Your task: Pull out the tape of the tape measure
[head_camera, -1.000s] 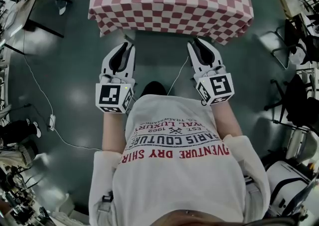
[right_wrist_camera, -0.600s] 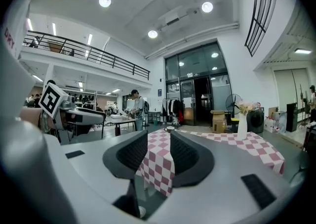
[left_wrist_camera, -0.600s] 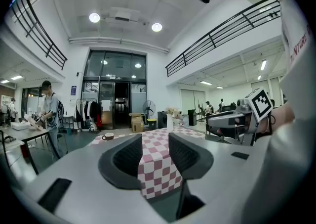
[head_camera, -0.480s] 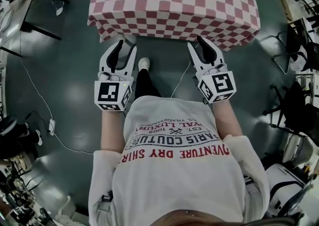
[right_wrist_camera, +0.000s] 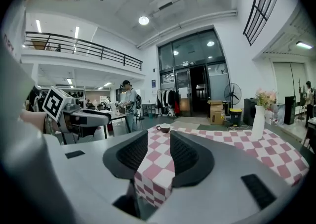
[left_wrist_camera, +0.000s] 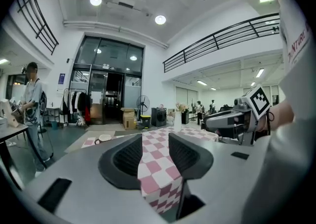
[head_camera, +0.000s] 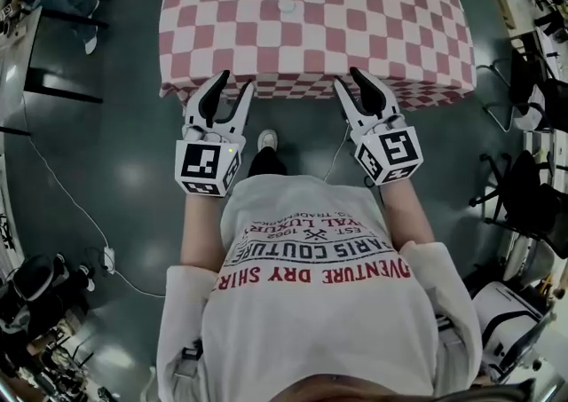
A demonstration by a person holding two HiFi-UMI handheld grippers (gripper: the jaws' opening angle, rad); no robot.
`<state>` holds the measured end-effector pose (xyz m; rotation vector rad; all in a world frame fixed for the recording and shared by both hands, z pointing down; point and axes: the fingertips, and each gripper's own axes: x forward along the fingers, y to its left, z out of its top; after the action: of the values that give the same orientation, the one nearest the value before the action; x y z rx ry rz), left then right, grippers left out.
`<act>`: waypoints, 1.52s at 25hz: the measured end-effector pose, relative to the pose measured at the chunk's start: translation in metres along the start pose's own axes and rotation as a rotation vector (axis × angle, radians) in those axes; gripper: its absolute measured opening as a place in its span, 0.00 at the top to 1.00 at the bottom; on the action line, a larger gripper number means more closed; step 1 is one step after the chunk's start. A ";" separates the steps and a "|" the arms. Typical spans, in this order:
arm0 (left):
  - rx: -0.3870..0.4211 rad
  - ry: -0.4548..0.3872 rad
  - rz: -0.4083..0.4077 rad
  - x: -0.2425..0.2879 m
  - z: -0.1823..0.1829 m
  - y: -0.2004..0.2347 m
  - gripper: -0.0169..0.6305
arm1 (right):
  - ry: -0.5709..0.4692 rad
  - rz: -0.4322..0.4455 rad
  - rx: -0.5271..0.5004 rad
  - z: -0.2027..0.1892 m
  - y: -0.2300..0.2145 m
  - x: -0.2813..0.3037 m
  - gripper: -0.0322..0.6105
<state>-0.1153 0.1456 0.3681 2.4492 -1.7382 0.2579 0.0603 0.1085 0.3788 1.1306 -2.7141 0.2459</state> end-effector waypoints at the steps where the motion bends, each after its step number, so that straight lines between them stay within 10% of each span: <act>1: 0.004 0.007 -0.015 0.012 0.001 0.013 0.71 | 0.003 -0.012 0.002 0.004 -0.003 0.015 0.73; 15: 0.060 0.152 -0.180 0.151 -0.018 0.085 0.71 | 0.087 -0.119 0.071 0.008 -0.070 0.141 0.73; 28: 0.096 0.421 -0.248 0.264 -0.101 0.071 0.68 | 0.134 0.025 0.067 -0.021 -0.142 0.223 0.73; 38: 0.288 0.677 -0.357 0.311 -0.169 0.056 0.56 | 0.211 0.112 0.085 -0.057 -0.164 0.249 0.73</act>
<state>-0.0785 -0.1257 0.5992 2.3700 -1.0192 1.1923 0.0116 -0.1626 0.5068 0.9170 -2.6028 0.4731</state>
